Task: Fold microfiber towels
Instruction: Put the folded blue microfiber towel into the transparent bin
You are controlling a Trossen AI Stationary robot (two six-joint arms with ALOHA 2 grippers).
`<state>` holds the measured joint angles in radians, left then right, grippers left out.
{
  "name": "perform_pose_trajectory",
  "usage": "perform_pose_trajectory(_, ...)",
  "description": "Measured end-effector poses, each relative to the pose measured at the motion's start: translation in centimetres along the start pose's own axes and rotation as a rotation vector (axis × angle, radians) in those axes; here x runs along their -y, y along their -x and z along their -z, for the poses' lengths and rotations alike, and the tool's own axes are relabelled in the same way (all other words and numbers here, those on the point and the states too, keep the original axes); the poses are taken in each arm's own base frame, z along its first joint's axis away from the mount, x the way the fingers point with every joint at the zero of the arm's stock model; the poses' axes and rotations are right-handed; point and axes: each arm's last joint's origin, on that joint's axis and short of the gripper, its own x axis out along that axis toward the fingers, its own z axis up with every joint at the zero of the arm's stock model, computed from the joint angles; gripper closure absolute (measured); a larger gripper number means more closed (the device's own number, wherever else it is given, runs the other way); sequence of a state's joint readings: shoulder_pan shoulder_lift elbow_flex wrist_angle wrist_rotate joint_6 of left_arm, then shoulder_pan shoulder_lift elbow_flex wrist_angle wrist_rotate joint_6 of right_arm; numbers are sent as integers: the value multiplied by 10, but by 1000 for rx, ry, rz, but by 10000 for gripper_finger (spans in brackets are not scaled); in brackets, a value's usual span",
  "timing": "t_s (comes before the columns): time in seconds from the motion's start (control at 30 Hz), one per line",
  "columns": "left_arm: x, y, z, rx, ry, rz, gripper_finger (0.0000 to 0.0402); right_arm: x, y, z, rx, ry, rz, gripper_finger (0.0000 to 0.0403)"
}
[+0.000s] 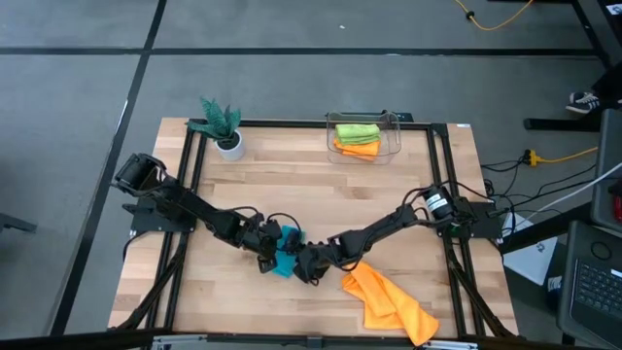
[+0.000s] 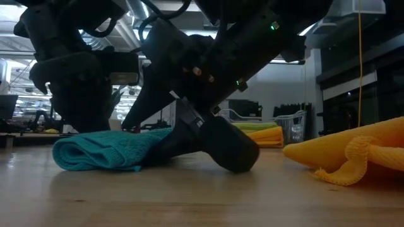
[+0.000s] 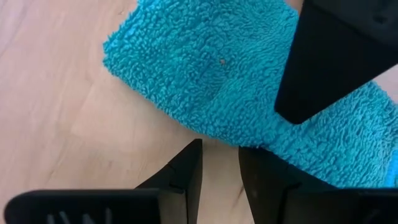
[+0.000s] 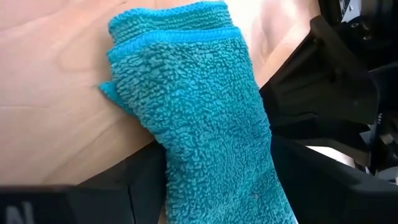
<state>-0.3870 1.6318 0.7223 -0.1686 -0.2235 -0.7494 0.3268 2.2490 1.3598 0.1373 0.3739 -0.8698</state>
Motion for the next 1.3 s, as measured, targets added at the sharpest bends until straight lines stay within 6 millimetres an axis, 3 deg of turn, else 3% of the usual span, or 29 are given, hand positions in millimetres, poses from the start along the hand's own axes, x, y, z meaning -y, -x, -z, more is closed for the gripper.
perform_pose_trajectory(0.17, 1, 0, 0, 2, 2, 9, 303, 4, -3, 6, 25, -16, -31, 136)
perform_pose_trajectory(0.4, 1, 0, -1, 7, 6, 20, 303, 6, -5, 9, 49, -42, -63, 180)
perform_pose_trajectory(0.6, 4, -1, -3, 23, 17, 54, 303, 6, -6, 11, 42, -117, -72, 251)
perform_pose_trajectory(0.83, 5, -1, -5, 45, 19, 64, 303, 6, -7, 12, 44, -234, -69, 375)
perform_pose_trajectory(0.93, 3, 1, -4, 31, 15, 48, 303, 7, -6, 12, 21, -272, -49, 380)
perform_pose_trajectory(1.13, 1, 20, -3, -19, 10, 70, 305, 21, 19, 17, -152, -309, -2, 380)
perform_pose_trajectory(1.3, 3, 39, -8, 32, 16, 119, 312, 56, 68, 20, -260, -391, 57, 380)
